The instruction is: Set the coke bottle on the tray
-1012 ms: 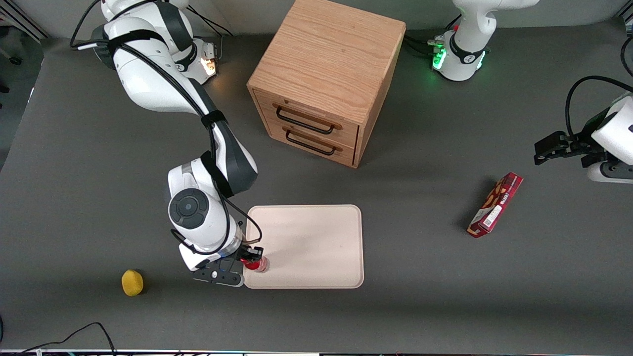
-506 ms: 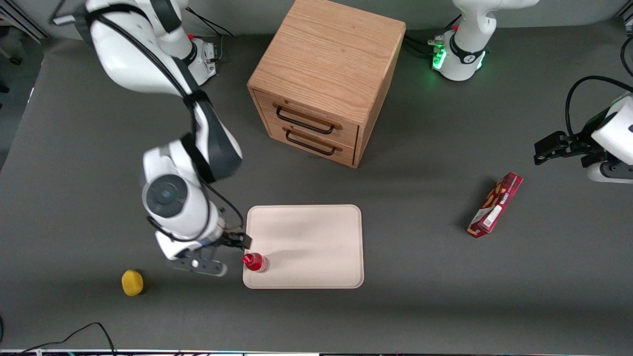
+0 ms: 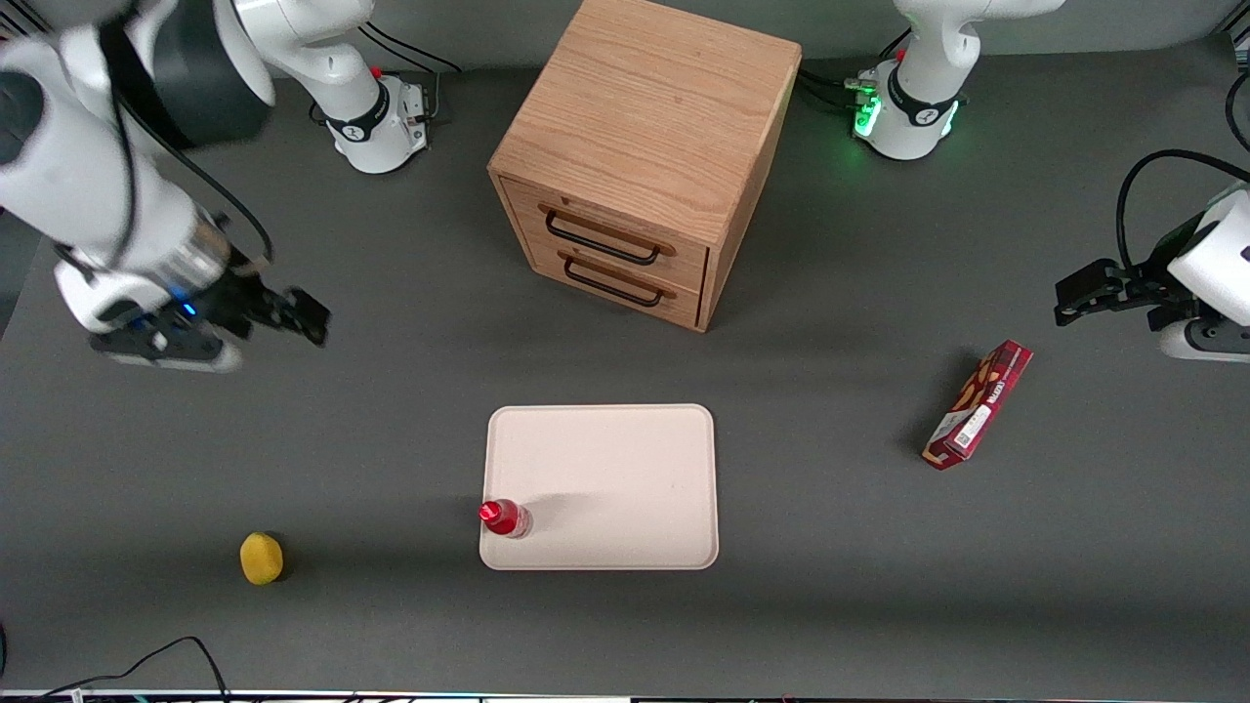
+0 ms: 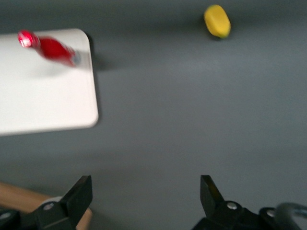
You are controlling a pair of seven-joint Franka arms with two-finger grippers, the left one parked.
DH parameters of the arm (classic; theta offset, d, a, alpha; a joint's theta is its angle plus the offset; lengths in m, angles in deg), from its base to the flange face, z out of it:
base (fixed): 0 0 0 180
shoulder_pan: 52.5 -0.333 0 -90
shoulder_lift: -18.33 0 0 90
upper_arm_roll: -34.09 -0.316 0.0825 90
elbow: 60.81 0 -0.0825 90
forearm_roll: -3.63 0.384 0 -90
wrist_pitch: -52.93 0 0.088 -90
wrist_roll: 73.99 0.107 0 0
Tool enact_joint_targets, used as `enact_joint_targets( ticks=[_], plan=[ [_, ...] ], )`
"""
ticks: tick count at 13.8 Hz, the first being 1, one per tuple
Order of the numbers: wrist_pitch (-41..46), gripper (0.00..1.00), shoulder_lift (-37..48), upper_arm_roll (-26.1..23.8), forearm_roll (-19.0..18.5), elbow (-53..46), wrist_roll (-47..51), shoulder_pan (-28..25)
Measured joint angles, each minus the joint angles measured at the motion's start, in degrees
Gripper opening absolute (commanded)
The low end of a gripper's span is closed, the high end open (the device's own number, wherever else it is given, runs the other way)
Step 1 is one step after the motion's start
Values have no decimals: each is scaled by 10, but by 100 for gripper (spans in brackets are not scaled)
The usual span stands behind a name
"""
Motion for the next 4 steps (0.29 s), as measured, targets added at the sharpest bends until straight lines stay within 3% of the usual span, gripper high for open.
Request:
enact_joint_targets(
  ticks=[4],
  plan=[
    [19,100,54,-3,20,32,-68,64]
  ],
)
